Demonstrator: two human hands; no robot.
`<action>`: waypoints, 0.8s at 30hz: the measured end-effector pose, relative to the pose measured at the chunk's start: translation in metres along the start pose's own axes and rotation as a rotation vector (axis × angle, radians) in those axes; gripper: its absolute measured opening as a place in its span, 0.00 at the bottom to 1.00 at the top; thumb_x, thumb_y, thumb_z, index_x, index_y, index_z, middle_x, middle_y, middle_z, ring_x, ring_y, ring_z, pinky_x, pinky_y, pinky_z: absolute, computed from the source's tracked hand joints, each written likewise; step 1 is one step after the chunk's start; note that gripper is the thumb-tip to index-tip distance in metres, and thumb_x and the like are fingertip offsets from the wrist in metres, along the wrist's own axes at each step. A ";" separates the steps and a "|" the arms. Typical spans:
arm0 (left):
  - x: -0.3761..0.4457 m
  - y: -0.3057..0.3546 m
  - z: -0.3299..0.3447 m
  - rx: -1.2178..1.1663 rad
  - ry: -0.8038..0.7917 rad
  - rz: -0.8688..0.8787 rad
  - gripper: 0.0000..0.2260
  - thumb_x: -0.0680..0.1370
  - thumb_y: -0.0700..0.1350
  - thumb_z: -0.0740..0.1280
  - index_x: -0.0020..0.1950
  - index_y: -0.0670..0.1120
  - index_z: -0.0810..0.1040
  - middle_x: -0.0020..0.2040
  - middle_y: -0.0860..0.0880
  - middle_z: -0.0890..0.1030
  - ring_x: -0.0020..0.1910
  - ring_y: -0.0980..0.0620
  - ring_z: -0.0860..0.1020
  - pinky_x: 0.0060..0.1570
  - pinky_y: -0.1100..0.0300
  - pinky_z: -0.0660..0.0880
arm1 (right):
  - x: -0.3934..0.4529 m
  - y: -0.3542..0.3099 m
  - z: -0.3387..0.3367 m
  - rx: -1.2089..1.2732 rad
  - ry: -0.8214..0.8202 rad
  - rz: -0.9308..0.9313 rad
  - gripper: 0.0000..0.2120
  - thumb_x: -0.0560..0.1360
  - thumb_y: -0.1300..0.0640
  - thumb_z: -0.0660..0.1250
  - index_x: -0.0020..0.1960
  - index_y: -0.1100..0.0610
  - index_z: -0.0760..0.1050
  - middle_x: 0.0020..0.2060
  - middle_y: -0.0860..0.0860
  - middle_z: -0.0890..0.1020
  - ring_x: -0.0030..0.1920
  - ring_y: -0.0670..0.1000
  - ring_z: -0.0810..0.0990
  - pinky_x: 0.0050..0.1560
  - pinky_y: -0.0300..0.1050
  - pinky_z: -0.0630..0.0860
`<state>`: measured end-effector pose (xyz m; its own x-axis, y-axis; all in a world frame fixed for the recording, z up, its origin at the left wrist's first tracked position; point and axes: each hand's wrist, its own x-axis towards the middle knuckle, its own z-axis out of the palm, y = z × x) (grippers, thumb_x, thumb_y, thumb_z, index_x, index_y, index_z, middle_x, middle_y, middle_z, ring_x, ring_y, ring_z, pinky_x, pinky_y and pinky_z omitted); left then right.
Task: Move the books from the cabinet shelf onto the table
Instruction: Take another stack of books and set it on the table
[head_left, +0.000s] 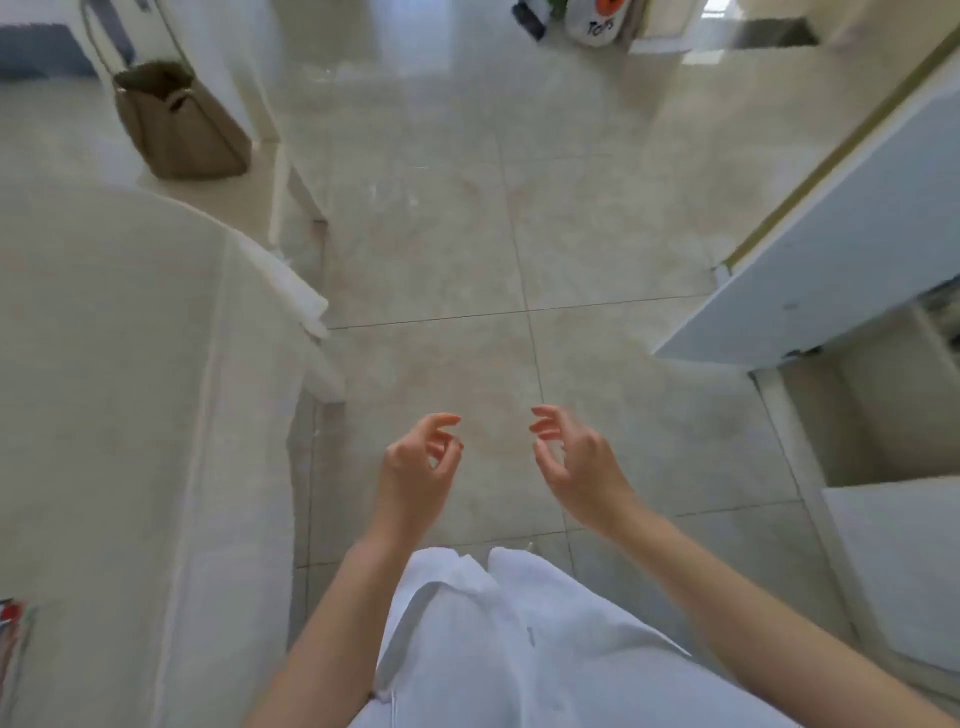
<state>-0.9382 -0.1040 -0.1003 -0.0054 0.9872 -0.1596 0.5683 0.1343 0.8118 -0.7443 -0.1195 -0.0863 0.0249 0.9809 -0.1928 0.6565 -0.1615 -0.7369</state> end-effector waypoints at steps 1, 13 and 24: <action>0.006 0.013 0.022 0.009 -0.052 0.017 0.09 0.75 0.39 0.68 0.53 0.49 0.81 0.38 0.50 0.84 0.37 0.55 0.81 0.43 0.58 0.77 | -0.002 0.015 -0.019 0.002 0.037 0.029 0.17 0.77 0.62 0.63 0.65 0.60 0.71 0.52 0.53 0.81 0.52 0.50 0.80 0.56 0.45 0.75; 0.063 0.157 0.242 0.096 -0.654 0.277 0.11 0.75 0.39 0.69 0.54 0.51 0.80 0.38 0.54 0.81 0.34 0.58 0.78 0.42 0.61 0.75 | -0.054 0.168 -0.200 0.210 0.576 0.555 0.15 0.78 0.61 0.62 0.65 0.59 0.71 0.53 0.52 0.81 0.52 0.48 0.78 0.55 0.38 0.71; 0.151 0.329 0.423 0.215 -0.941 0.493 0.10 0.78 0.46 0.66 0.59 0.53 0.77 0.45 0.52 0.81 0.43 0.51 0.80 0.43 0.56 0.79 | -0.019 0.269 -0.340 0.186 0.850 0.787 0.15 0.77 0.61 0.63 0.64 0.59 0.72 0.52 0.53 0.81 0.50 0.48 0.78 0.54 0.37 0.71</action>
<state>-0.4042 0.0526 -0.0952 0.8446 0.4540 -0.2838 0.4677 -0.3678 0.8037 -0.3118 -0.1447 -0.0599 0.9167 0.3491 -0.1943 0.1171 -0.6999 -0.7046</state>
